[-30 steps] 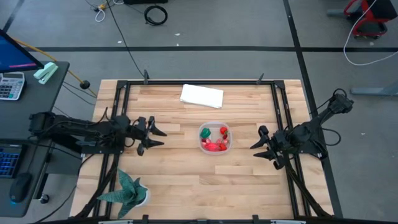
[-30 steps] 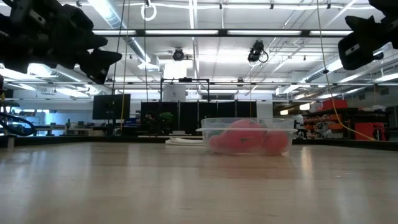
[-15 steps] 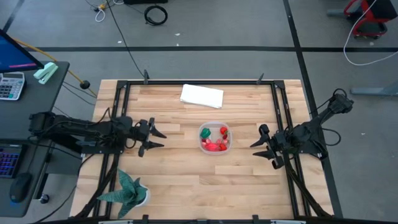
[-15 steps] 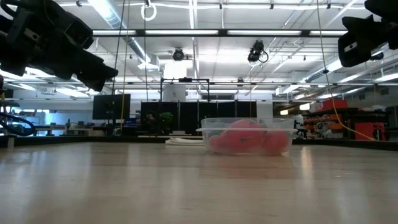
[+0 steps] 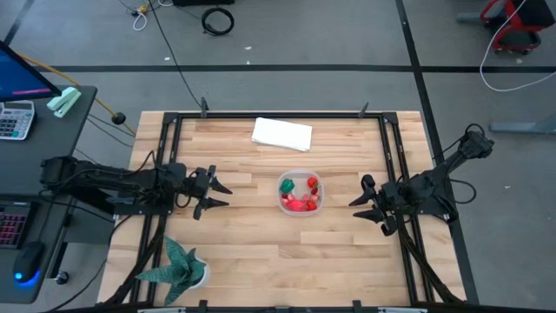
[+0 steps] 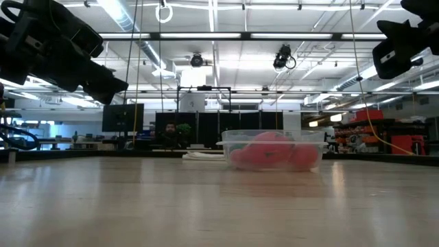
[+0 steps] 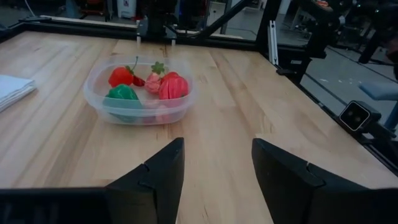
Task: Pick and placing Produce into tupperware
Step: Return to Home Position
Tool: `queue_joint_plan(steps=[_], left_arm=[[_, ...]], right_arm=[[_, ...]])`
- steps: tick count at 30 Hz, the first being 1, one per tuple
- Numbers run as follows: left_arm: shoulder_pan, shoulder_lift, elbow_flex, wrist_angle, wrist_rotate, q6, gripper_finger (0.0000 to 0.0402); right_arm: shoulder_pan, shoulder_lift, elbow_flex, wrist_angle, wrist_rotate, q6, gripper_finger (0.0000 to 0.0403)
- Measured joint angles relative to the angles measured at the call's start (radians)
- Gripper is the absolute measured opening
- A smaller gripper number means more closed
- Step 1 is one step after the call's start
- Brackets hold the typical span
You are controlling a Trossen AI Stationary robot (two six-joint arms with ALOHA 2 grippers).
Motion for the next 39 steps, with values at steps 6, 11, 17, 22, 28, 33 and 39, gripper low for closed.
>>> queue_joint_plan(steps=[6, 11, 17, 22, 28, 33, 39], left_arm=[[0.0, -0.004, 0.0, 0.0, 0.0, -0.001, 0.0199], [0.0, -0.024, 0.0, 0.001, 0.0, -0.001, 0.0195], [0.0, -0.091, 0.001, 0.0, 0.0, -0.002, 0.0191], [0.0, -0.2, 0.001, -0.001, 0.0, -0.002, 0.0197], [0.0, -0.339, 0.001, 0.0, 0.0, -0.002, 0.0195], [0.0, -0.428, 0.001, 0.0, 0.0, -0.002, 0.0191], [0.0, -0.519, 0.001, -0.001, 0.0, -0.002, 0.0199]], right_arm=[[0.0, 0.0, 0.0, 0.0, 0.0, -0.001, 0.0162], [0.0, 0.0, 0.0, 0.0, 0.0, -0.001, 0.0162], [0.0, 0.0, 0.0, 0.0, 0.0, -0.002, 0.0162], [0.0, 0.0, 0.0, 0.0, 0.0, -0.002, 0.0162], [0.0, 0.0, 0.0, 0.0, 0.0, -0.002, 0.0162], [0.0, 0.0, 0.0, 0.0, 0.0, -0.002, 0.0162], [0.0, 0.0, 0.0, 0.0, 0.0, -0.002, 0.0162]])
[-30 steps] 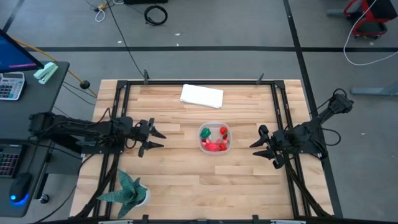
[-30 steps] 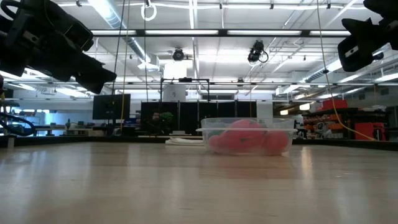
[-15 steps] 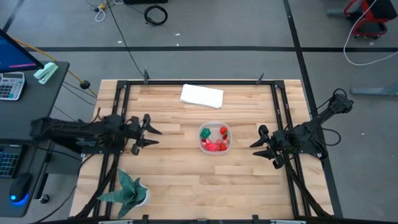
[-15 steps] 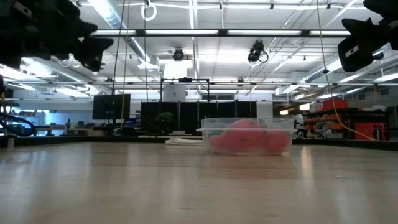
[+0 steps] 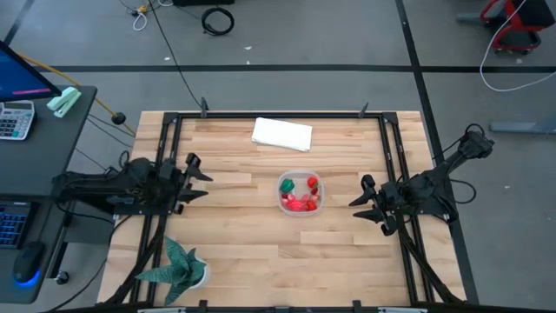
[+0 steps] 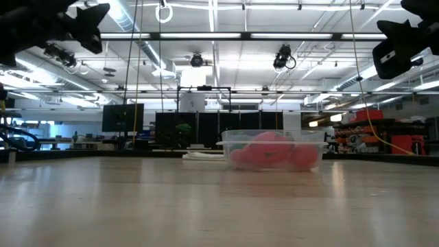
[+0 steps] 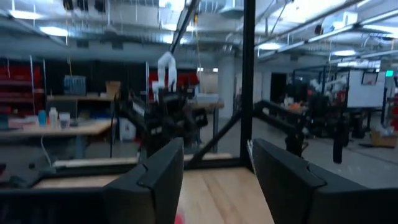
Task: Pick and placing Produce into tupperware
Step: Return to Home Position
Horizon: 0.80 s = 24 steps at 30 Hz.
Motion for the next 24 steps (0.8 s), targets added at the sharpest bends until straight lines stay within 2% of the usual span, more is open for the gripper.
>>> queue_joint_plan(steps=[11, 24], left_arm=[[0.0, -0.199, 0.0, 0.001, 0.0, 0.0, 0.0193], [0.001, -0.191, 0.0, 0.037, 0.001, 0.0, 0.0194]], right_arm=[[0.0, 0.0, 0.0, 0.0, 0.0, 0.0, 0.0162], [0.0, 0.0, 0.0, 0.0, 0.001, 0.0, 0.0162]])
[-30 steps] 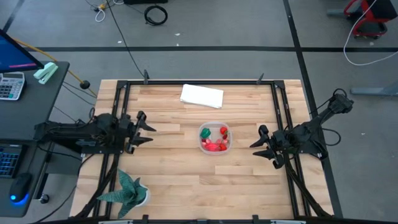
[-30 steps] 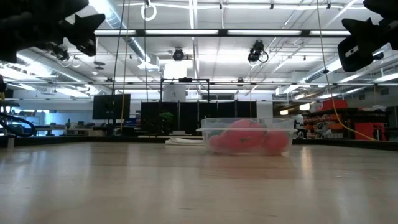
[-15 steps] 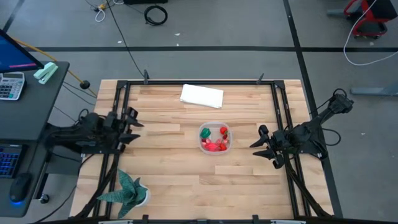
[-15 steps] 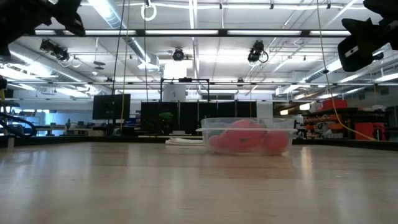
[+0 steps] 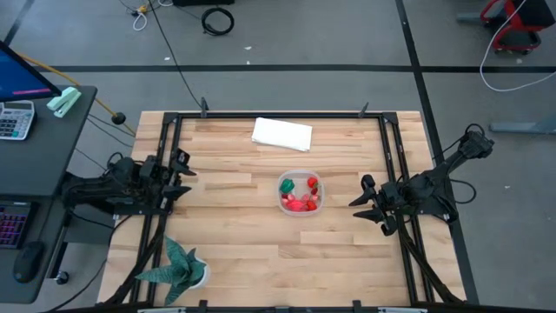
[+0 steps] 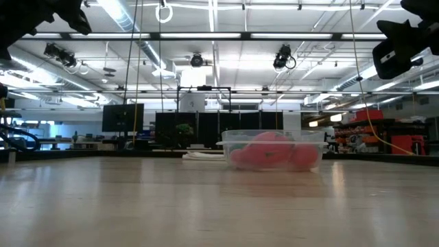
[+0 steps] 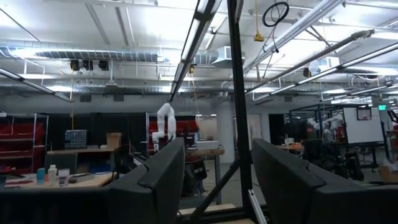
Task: Pick and placing Produce into tupperware
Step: Return to Home Position
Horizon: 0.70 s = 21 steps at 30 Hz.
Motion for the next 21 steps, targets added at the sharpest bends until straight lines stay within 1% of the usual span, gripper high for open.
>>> queue_joint_plan(steps=[5, 9, 15, 21], left_arm=[[0.0, 0.0, 0.0, 0.001, 0.0, 0.0, 0.019], [0.0, 0.0, 0.0, 0.0, 0.0, 0.0, 0.0195], [-0.062, -0.003, 0.0, 0.001, 0.0, 0.0, 0.0198], [-0.068, -0.003, 0.0, 0.002, 0.0, 0.0, 0.0191]], right_arm=[[0.0, 0.0, 0.0, 0.0, 0.0, 0.0, 0.0162], [0.0, 0.0, 0.0, 0.0, 0.0, 0.0, 0.0162], [0.0, 0.0, 0.0, 0.0, 0.0, 0.0, 0.0162], [0.0, 0.0, 0.0, 0.0, 0.0, 0.0, 0.0162]])
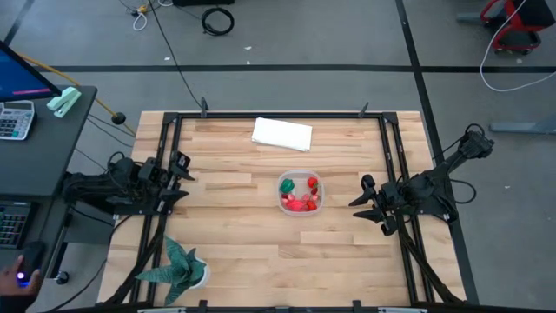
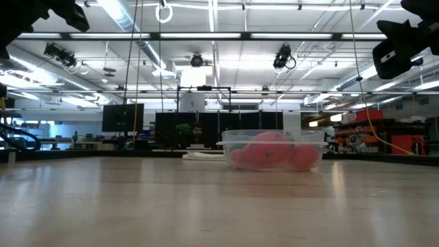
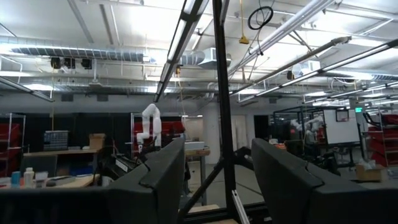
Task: Pick and placing Produce into tupperware
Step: Return to Home Position
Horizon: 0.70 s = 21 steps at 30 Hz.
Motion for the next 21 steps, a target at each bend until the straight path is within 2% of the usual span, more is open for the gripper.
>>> queue_joint_plan(steps=[10, 21], left_arm=[[0.0, 0.0, 0.0, 0.0, 0.0, 0.0, 0.0201], [0.0, 0.0, 0.0, 0.0, 0.0, 0.0, 0.0193]], right_arm=[[0.0, 0.0, 0.0, 0.0, 0.0, 0.0, 0.0162], [0.0, 0.0, 0.0, 0.0, 0.0, 0.0, 0.0162]])
